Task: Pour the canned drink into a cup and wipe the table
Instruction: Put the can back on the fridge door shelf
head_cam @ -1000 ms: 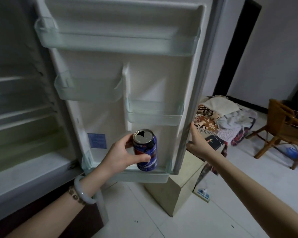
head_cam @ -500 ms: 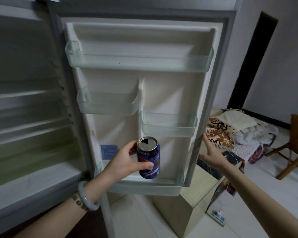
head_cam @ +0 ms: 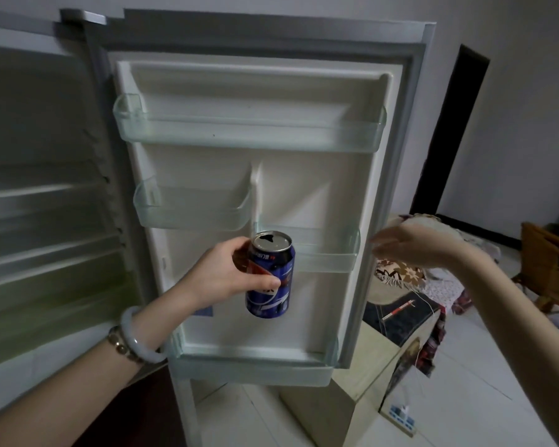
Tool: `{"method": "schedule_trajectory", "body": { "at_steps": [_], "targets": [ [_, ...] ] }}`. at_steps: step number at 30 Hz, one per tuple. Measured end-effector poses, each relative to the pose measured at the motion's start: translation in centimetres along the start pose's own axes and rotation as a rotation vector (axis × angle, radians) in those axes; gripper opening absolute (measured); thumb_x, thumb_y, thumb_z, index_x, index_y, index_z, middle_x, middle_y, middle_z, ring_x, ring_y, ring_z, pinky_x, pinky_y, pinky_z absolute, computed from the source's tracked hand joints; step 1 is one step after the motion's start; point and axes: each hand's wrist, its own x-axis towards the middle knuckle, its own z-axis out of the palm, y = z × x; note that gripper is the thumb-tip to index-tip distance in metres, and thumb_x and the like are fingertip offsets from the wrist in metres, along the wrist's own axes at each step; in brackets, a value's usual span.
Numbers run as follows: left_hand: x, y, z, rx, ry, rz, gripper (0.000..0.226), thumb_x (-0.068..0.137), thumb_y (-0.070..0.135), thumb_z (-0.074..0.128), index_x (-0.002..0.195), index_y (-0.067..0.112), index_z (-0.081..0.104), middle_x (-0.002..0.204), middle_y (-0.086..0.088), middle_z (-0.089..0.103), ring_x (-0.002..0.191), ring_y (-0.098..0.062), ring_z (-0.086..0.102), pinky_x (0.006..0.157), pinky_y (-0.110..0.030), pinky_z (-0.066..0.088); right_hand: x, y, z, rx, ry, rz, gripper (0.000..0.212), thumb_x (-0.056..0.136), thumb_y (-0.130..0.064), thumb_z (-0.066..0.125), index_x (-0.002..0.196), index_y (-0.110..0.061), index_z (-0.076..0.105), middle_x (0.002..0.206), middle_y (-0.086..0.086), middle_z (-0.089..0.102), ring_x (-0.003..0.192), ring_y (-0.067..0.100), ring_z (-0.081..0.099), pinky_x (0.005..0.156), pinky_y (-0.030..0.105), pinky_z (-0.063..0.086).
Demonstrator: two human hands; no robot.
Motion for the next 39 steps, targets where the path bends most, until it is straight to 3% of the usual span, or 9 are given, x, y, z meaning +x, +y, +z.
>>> {"method": "schedule_trajectory", "body": {
  "at_steps": [3, 6, 11, 17, 22, 25, 29, 34, 39],
  "targets": [
    [1.3, 1.8, -1.0, -0.001, -0.014, 0.021, 0.065, 0.041, 0.043, 0.086, 0.098, 0.018, 0.068, 0.091, 0.002, 0.075, 0.086, -0.012, 0.070, 0.076, -0.025, 0.055, -0.5, -3.5, -1.6, 0.204, -0.037, -0.096, 0.039, 0.092, -0.033, 0.054, 0.129, -0.022, 0.052, 0.131, -0.006, 0.056, 0.109, 0.002, 0.050, 0.095, 0.019, 0.033],
    [3.0, 3.6, -1.7, -0.003, -0.018, 0.032, 0.061, 0.046, 0.040, 0.088, 0.099, 0.016, 0.069, 0.092, 0.003, 0.075, 0.087, -0.009, 0.069, 0.076, -0.023, 0.053, 0.3, -6.0, -1.0, 0.505, -0.191, -0.174, 0.043, 0.092, -0.022, 0.054, 0.134, -0.018, 0.046, 0.133, -0.005, 0.053, 0.111, 0.000, 0.054, 0.092, 0.013, 0.041],
    [5.7, 5.3, -2.1, 0.028, 0.045, 0.045, 0.053, 0.053, 0.037, 0.088, 0.099, 0.016, 0.069, 0.091, 0.005, 0.074, 0.086, -0.007, 0.069, 0.073, -0.018, 0.053, 2.9, -7.6, 0.4, 0.853, -0.170, -0.266, 0.042, 0.092, -0.003, 0.050, 0.131, -0.017, 0.048, 0.127, -0.003, 0.058, 0.115, 0.007, 0.056, 0.098, 0.022, 0.045],
    [8.8, 5.4, -1.3, 0.089, 0.146, 0.018, 0.062, 0.053, 0.040, 0.089, 0.106, 0.016, 0.067, 0.101, 0.002, 0.072, 0.095, -0.014, 0.067, 0.090, -0.036, 0.052, 5.6, -7.6, 1.5, 1.080, -0.090, -0.298, 0.055, 0.084, 0.016, 0.040, 0.123, -0.020, 0.051, 0.122, -0.001, 0.062, 0.113, 0.009, 0.058, 0.092, 0.020, 0.048],
    [10.4, 4.7, 0.1, 0.125, 0.240, -0.023, 0.054, 0.055, 0.037, 0.090, 0.098, 0.018, 0.062, 0.095, 0.005, 0.069, 0.084, -0.009, 0.064, 0.072, -0.021, 0.051, 7.4, -7.1, 2.7, 1.310, -0.088, -0.248, 0.069, 0.073, 0.026, 0.024, 0.131, -0.005, 0.047, 0.131, 0.012, 0.055, 0.122, 0.022, 0.052, 0.103, 0.033, 0.042],
    [10.9, 3.9, 1.0, 0.138, 0.227, -0.046, 0.049, 0.056, 0.032, 0.090, 0.092, 0.020, 0.058, 0.083, 0.010, 0.063, 0.073, 0.002, 0.058, 0.054, -0.007, 0.042, 8.4, -6.6, 3.3, 1.331, -0.115, -0.199, 0.069, 0.071, 0.025, 0.022, 0.126, -0.007, 0.051, 0.125, 0.012, 0.058, 0.115, 0.022, 0.057, 0.096, 0.030, 0.047],
    [10.9, 2.2, 1.9, 0.136, 0.210, -0.108, 0.054, 0.058, 0.033, 0.089, 0.100, 0.017, 0.059, 0.096, 0.003, 0.066, 0.090, -0.015, 0.064, 0.072, -0.023, 0.047, 9.4, -5.7, 3.9, 1.267, -0.189, -0.115, 0.062, 0.074, 0.020, 0.027, 0.119, -0.009, 0.058, 0.127, 0.014, 0.058, 0.118, 0.025, 0.054, 0.104, 0.038, 0.042],
    [10.7, 0.9, 2.5, 0.130, 0.219, -0.154, 0.063, 0.057, 0.036, 0.089, 0.110, 0.012, 0.063, 0.102, -0.001, 0.069, 0.093, -0.016, 0.065, 0.072, -0.024, 0.048, 9.8, -5.3, 4.3, 1.226, -0.261, -0.085, 0.061, 0.075, 0.021, 0.024, 0.120, -0.007, 0.054, 0.127, 0.014, 0.057, 0.117, 0.025, 0.055, 0.103, 0.036, 0.043],
    [10.5, 0.5, 2.9, 0.163, 0.220, -0.167, 0.068, 0.057, 0.037, 0.088, 0.114, 0.011, 0.060, 0.109, -0.003, 0.068, 0.098, -0.019, 0.064, 0.085, -0.035, 0.053, 10.0, -5.2, 4.3, 1.191, -0.302, -0.069, 0.064, 0.074, 0.021, 0.023, 0.128, -0.003, 0.048, 0.129, 0.014, 0.055, 0.120, 0.024, 0.054, 0.104, 0.036, 0.041]
  ]
}}
